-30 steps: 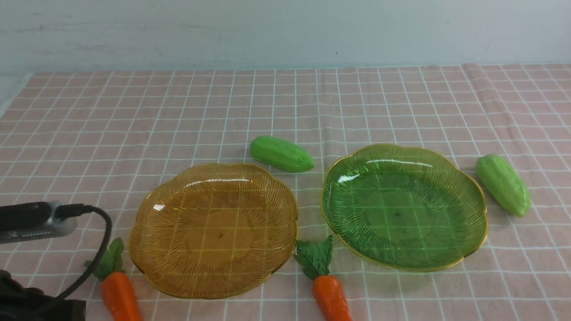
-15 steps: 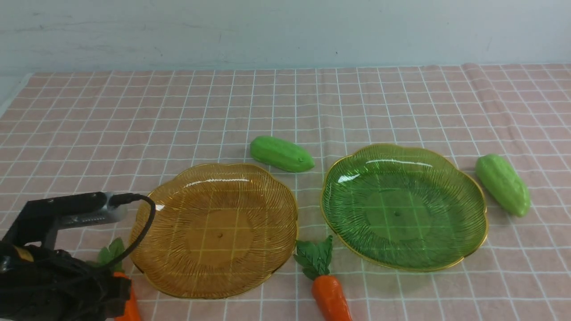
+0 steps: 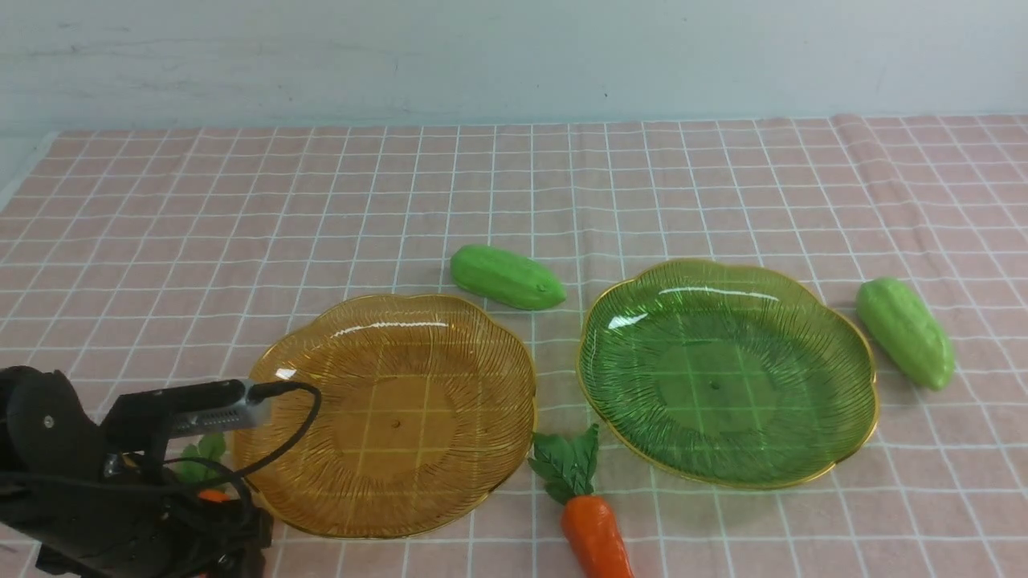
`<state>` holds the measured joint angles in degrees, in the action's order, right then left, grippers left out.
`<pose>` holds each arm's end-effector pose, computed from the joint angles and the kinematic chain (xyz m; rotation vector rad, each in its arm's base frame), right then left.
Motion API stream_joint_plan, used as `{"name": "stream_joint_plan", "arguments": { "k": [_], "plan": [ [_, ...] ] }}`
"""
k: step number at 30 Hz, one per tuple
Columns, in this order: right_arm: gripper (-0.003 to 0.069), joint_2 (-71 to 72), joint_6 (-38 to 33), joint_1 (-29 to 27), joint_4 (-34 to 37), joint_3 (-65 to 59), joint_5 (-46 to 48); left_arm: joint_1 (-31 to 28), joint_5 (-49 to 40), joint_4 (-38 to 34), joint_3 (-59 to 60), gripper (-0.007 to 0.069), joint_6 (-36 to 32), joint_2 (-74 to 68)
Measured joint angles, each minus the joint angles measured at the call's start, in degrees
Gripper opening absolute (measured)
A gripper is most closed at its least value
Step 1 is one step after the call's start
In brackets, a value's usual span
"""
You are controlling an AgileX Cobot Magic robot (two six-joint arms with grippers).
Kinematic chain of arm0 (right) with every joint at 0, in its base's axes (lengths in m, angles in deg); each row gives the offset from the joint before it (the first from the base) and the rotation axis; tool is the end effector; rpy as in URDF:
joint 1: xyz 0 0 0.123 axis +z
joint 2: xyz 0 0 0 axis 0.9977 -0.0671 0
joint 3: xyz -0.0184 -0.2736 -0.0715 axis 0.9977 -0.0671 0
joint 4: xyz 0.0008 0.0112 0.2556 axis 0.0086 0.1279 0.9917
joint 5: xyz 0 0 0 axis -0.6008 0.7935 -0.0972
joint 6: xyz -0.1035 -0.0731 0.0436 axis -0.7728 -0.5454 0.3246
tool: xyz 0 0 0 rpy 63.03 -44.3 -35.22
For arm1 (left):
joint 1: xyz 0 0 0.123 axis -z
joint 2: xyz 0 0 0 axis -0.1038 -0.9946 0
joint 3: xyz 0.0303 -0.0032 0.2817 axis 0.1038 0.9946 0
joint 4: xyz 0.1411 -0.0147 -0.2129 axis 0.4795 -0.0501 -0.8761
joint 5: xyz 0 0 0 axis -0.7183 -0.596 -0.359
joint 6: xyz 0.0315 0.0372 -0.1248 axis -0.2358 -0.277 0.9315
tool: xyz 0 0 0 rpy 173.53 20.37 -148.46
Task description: Put different types of vegetables on the plate.
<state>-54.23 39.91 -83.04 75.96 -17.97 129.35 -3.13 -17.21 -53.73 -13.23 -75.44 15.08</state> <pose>0.1213 0.0550 0.2908 -0.0958 2.2634 0.5242 0.2187 -0.0194 0.1544 -0.1944 2.8570 -0.1408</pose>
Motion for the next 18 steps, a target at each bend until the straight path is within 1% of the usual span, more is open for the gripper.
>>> {"name": "stream_joint_plan", "arguments": {
  "k": [3,4,5,7,8,10,12,14,17,18],
  "plan": [
    [-0.0015,-4.5,-0.4,0.0,1.5,4.5,5.9,1.2,-0.4,-0.6,-3.0,0.0188,-1.1,5.8],
    [-0.0015,-6.4,-1.7,0.0,2.6,6.9,8.5,2.3,-0.2,-0.9,-4.8,0.0188,-2.3,7.0],
    [-0.0014,-10.5,-4.8,0.0,5.8,10.2,11.6,3.5,0.3,-1.2,-6.5,0.0188,-3.1,7.3],
    [-0.0014,-15.6,-8.6,0.3,9.6,11.8,13.2,5.9,1.6,-2.6,-10.2,0.0188,-3.6,6.5],
    [-0.0013,-17.3,-9.6,0.9,9.9,12.0,13.5,7.4,2.1,-3.7,-12.0,0.0188,-3.9,5.4],
    [-0.0012,-22.5,-10.7,4.6,8.5,12.0,13.5,10.5,2.8,-4.6,-15.7,0.0192,-4.1,1.8],
    [-0.0011,-25.8,-9.6,8.6,5.5,12.0,12.4,13.9,3.2,-4.8,-19.9,0.0213,-5.0,-4.5],
    [-0.0009,-29.6,-5.2,16.4,-0.2,12.0,8.8,15.4,3.1,-4.8,-22.7,0.0242,-5.1,-10.7],
    [0.0009,-33.9,3.2,24.4,-7.2,12.0,4.3,15.6,2.5,-4.3,-24.8,0.0300,-4.3,-15.8],
    [0.0021,-34.8,4.7,26.5,-8.5,12.0,3.3,15.6,2.3,-3.8,-25.2,0.0329,-4.0,-17.1]
  ]
}}
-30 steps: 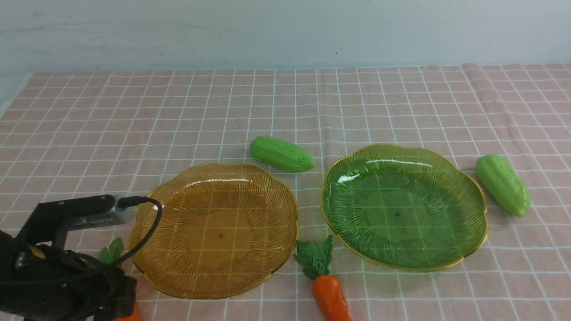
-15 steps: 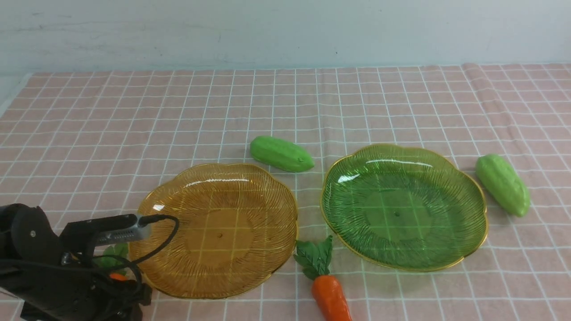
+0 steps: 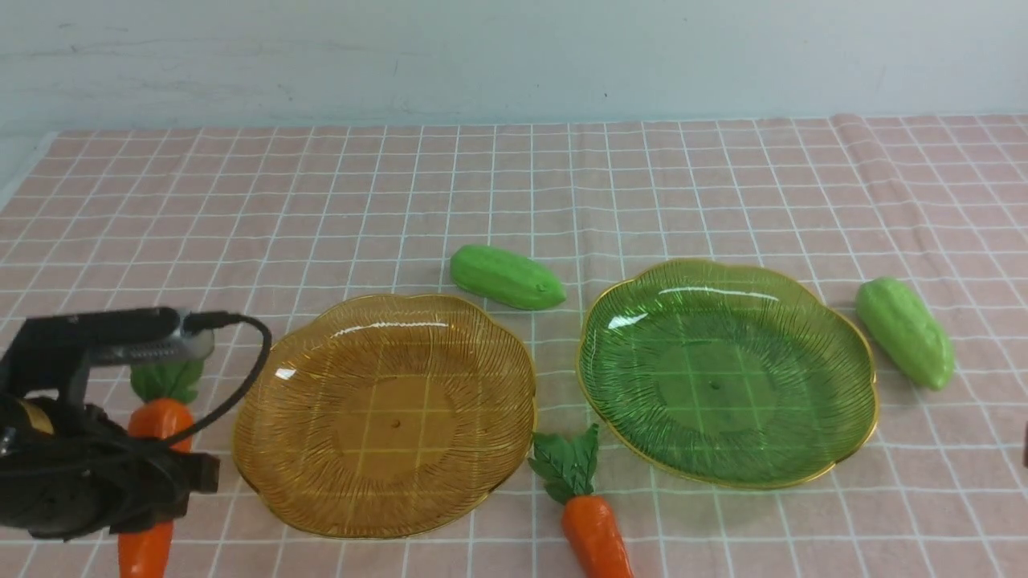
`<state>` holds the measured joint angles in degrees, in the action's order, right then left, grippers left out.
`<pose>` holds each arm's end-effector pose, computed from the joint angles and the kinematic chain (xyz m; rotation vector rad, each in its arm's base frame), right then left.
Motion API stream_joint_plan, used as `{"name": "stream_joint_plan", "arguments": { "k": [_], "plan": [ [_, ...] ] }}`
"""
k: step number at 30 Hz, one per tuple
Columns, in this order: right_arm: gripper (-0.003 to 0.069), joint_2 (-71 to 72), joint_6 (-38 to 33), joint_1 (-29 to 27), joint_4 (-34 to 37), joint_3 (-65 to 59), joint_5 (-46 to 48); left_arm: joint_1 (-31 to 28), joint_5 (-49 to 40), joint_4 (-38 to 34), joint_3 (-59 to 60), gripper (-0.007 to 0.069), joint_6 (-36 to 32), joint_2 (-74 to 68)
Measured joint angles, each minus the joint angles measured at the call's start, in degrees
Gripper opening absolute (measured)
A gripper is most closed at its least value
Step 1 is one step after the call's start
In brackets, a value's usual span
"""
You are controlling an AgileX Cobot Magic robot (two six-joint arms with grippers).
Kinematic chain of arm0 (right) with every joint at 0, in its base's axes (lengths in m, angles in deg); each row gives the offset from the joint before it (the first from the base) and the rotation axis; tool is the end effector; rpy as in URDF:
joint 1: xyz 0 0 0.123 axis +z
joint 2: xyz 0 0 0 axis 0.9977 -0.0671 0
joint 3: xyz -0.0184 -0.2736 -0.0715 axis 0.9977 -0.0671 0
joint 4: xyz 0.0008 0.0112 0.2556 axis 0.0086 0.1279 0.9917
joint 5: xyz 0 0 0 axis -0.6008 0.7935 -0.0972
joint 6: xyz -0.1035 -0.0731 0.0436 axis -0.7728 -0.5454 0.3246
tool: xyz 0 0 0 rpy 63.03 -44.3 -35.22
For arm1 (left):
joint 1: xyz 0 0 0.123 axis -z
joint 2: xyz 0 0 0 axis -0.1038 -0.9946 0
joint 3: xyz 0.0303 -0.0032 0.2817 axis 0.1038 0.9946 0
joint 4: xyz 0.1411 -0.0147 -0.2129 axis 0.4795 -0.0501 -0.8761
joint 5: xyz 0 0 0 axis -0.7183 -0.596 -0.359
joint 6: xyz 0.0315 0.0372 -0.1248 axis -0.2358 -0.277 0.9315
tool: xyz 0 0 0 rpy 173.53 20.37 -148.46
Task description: Put different types of vegetables on the plate.
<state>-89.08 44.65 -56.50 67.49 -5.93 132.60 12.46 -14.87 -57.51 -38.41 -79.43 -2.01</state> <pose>0.1795 0.1425 0.2427 -0.6339 2.7374 0.5268 0.3194 -0.1208 0.1974 0.2245 2.6862 -0.2933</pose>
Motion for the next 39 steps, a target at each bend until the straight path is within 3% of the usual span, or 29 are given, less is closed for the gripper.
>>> {"name": "stream_joint_plan", "arguments": {
  "k": [5,7,10,11,13,16,17,20,23,24,33,39],
  "plan": [
    [0.0103,-5.4,3.7,7.1,-4.1,0.0,-4.0,0.0,-0.2,2.3,-0.2,0.0429,1.4,-2.7],
    [0.0188,-10.0,4.4,10.5,-4.8,0.1,-6.3,0.0,-0.8,4.5,-0.2,0.0490,3.9,-3.3],
    [0.0329,-15.7,4.6,12.9,-4.9,0.1,-9.6,0.0,-3.4,5.6,-0.9,0.0484,6.2,-3.1],
    [0.0399,-19.0,4.6,13.4,-4.9,0.1,-11.3,0.0,-4.6,5.9,-1.1,0.0463,6.5,-2.9],
    [0.0484,-23.0,4.6,13.5,-4.9,0.2,-14.0,0.0,-7.8,6.6,-1.6,0.0347,6.7,-1.5],
    [0.0516,-26.8,4.5,13.5,-4.2,0.2,-16.7,0.0,-11.0,7.5,-1.7,0.0118,6.6,2.1],
    [0.0515,-28.1,4.3,13.5,-3.5,0.2,-17.6,0.0,-12.1,7.8,-1.7,0.0048,6.4,4.4],
    [0.0446,-30.9,3.0,13.5,-1.2,0.2,-19.5,0.0,-13.7,8.0,-1.7,0.0004,6.2,9.4],
    [0.0213,-31.4,2.4,13.5,-0.4,0.2,-19.4,0.0,-15.6,8.1,-1.7,-0.0003,6.2,13.8],
    [0.0188,-31.0,2.4,13.4,-0.5,0.2,-18.4,0.0,-16.4,8.2,-1.7,-0.0003,6.2,14.6],
    [0.0206,-20.9,5.6,13.1,0.2,0.3,-6.3,0.0,-20.5,8.3,-1.7,-0.0003,6.2,20.7],
    [0.0206,-17.9,5.4,13.1,4.5,4.9,-12.1,0.0,-21.5,8.3,-1.7,-0.0003,6.2,24.2]
  ]
}}
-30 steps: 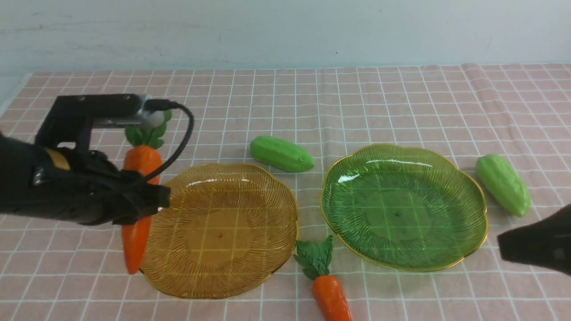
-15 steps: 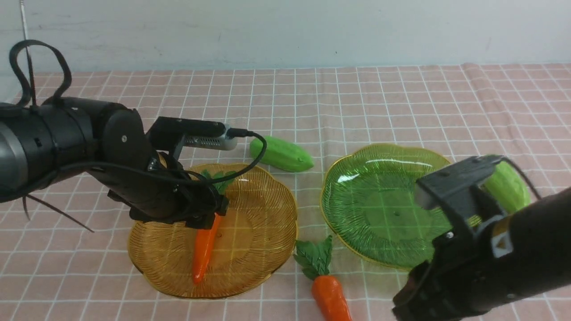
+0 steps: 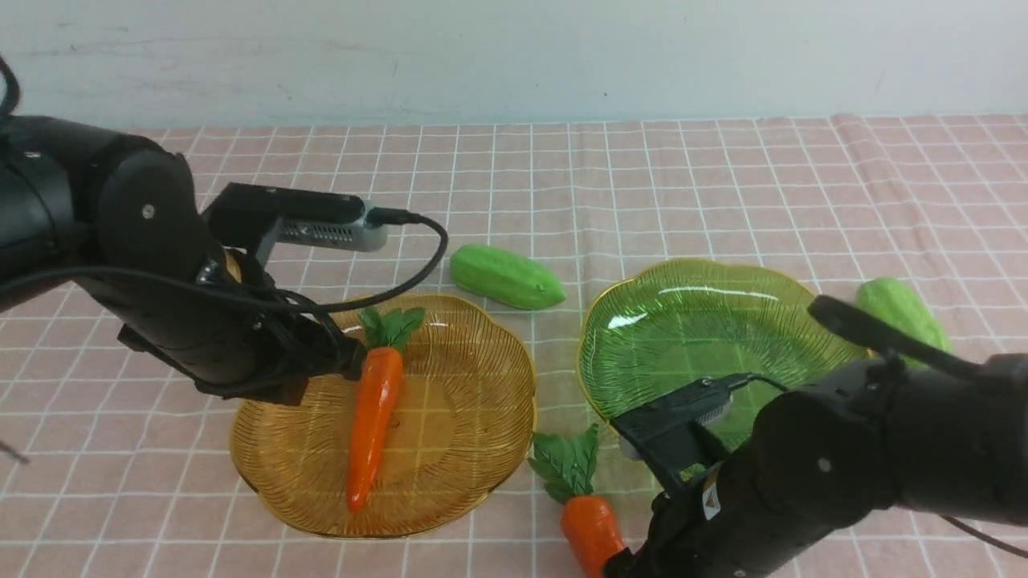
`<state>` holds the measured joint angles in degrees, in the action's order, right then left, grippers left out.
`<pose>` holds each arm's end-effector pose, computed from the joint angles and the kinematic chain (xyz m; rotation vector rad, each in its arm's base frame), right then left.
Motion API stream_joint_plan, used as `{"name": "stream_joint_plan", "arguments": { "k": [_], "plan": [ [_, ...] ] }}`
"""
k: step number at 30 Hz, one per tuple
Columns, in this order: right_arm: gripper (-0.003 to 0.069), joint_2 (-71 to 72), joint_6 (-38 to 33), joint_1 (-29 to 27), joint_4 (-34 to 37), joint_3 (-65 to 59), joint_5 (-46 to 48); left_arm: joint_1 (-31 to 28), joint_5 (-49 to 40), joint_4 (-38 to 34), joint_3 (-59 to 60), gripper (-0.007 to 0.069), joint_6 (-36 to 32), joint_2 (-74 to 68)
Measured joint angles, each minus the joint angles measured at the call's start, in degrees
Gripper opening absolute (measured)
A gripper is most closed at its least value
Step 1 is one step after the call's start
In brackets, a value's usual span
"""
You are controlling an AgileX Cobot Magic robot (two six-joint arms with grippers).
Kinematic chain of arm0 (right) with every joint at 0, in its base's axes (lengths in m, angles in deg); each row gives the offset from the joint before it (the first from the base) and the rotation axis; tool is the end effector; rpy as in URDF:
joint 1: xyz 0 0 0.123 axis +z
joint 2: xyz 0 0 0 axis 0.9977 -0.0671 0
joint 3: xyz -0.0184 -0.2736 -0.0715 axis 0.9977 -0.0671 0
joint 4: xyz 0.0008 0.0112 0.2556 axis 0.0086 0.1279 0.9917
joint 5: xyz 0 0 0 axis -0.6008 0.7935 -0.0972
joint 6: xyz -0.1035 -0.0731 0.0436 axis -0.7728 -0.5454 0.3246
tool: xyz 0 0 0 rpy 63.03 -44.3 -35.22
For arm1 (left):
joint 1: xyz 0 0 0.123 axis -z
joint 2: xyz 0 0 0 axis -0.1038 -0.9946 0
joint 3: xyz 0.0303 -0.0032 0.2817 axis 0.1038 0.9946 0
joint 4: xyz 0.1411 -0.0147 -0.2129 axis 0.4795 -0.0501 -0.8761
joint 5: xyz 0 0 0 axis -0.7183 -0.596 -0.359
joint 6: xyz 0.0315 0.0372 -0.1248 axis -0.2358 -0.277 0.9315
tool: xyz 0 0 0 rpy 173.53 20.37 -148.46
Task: Put different types of vegetables on the plate.
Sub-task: 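Place the carrot on the yellow plate with the right gripper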
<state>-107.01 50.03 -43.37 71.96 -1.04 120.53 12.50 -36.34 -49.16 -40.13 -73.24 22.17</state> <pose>0.1954 0.2304 0.1968 -0.6878 2.7989 0.6300 0.2320 -0.0797 0.3072 0.2070 2.6048 -0.1956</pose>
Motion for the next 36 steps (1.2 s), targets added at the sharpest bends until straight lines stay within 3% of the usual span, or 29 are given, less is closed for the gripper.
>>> {"name": "stream_joint_plan", "arguments": {
  "k": [10,19,26,30,36],
  "plan": [
    [0.0211,-20.8,-3.1,0.0,2.7,23.7,1.1,0.0,-0.8,0.0,0.0,-0.0003,0.0,0.5],
    [0.0400,-33.0,0.6,-0.2,2.4,37.0,3.7,0.0,-1.1,0.0,0.0,-0.0003,0.1,0.5],
    [0.0446,-33.0,0.0,-2.8,-2.3,42.5,12.2,0.0,1.3,-0.5,0.0,-0.0003,0.1,0.2],
    [0.0316,-28.6,-0.6,-9.0,-10.4,47.1,22.5,0.0,4.9,-2.1,-1.6,-0.0003,0.1,-3.6],
    [0.0101,-20.6,-0.6,-15.7,-16.2,47.4,25.9,0.2,5.3,-3.0,-8.5,-0.0003,0.1,-14.0]
  ]
}}
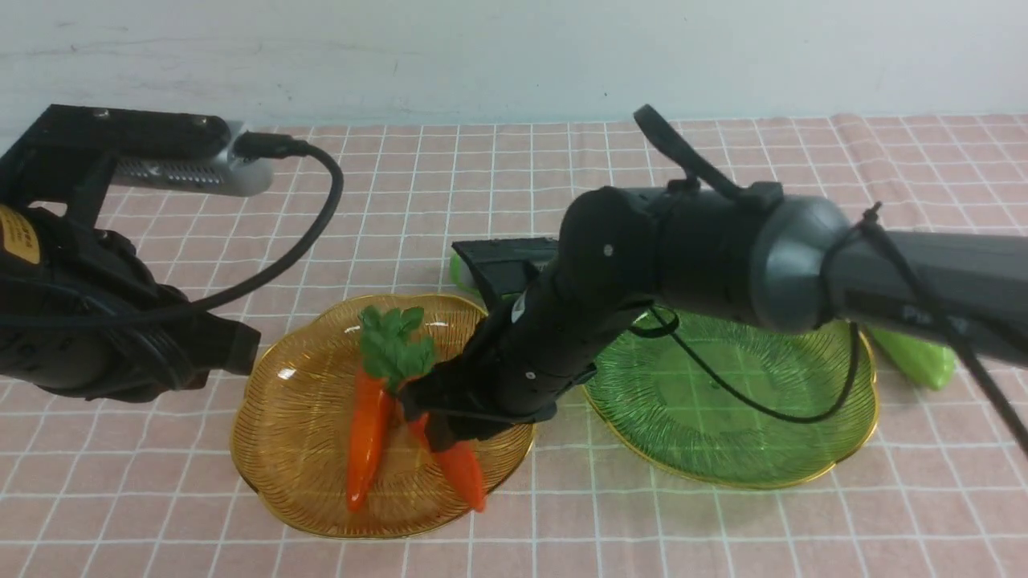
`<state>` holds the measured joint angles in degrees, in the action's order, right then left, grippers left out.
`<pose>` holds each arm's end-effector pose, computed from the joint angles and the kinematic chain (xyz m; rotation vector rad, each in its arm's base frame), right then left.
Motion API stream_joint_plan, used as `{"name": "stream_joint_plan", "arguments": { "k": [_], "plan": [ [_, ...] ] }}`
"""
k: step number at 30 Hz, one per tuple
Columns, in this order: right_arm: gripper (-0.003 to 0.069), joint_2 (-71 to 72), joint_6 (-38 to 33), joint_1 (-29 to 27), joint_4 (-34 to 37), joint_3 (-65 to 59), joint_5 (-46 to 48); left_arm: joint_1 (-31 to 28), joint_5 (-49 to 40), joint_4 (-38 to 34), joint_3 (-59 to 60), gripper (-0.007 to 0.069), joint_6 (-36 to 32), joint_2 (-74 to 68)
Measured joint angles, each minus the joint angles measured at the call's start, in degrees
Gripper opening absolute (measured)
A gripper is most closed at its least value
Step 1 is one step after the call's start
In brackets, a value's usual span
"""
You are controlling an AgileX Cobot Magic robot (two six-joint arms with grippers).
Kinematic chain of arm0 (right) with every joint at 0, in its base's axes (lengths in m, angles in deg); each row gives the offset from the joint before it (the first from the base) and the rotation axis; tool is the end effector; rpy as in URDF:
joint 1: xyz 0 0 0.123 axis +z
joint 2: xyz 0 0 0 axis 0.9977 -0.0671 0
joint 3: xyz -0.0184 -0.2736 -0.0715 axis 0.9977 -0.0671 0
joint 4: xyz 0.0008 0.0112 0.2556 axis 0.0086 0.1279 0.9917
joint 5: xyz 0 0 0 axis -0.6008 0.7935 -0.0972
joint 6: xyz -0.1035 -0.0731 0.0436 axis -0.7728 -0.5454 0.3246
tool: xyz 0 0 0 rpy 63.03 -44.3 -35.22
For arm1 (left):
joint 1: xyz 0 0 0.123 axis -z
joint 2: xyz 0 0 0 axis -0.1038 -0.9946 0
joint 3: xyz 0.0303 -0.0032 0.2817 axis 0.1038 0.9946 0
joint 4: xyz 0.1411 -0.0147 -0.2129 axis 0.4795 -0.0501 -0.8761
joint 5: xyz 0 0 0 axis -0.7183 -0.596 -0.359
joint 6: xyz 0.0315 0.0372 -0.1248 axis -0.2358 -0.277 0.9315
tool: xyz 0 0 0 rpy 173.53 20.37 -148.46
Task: Put different types of vegetables on the plate.
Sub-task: 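Place the carrot on the yellow plate with the right gripper, then move the green vegetable from the table onto the right plate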
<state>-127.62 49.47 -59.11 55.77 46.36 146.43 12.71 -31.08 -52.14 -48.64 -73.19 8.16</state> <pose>0.3609 0.2002 0.2870 -0.6034 2.7394 0.2804 0.2955 -0.1079 0.2934 0.1855 2.6176 -0.2606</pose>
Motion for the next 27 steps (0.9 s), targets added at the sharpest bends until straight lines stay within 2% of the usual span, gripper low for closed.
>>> {"name": "stream_joint_plan", "arguments": {
  "k": [2,4,10,12,14,17,22,27],
  "plan": [
    [0.0027,3.1,0.0,-2.9,-0.9,0.0,0.4,0.3,0.1,0.0,-2.2,-0.0002,0.0,-2.8],
    [0.0002,5.7,0.0,-5.4,-1.2,0.0,0.7,1.3,0.3,0.2,-6.7,0.0008,0.0,-8.1],
    [-0.0015,12.4,0.0,-9.2,-1.4,0.0,1.2,4.5,1.7,0.3,-18.5,0.0105,0.5,-20.5],
    [-0.0015,15.8,-0.3,-9.8,-1.4,-1.2,1.4,5.3,1.8,0.0,-23.5,0.0188,2.1,-25.9],
    [-0.0015,17.9,-0.7,-9.9,-1.4,-2.9,1.6,5.5,1.7,0.0,-32.1,0.0358,6.4,-34.0],
    [-0.0015,20.3,-1.2,-9.9,-1.4,-5.6,1.7,5.5,1.1,0.0,-37.2,0.0473,9.4,-38.6],
    [-0.0015,22.6,-1.5,-9.9,-1.4,-8.9,1.8,5.5,0.6,-0.1,-42.8,0.0592,14.8,-44.6],
    [-0.0015,24.4,-1.6,-9.9,-1.4,-11.6,2.0,5.5,0.2,-1.5,-46.5,0.0626,20.0,-49.0]
  ]
}}
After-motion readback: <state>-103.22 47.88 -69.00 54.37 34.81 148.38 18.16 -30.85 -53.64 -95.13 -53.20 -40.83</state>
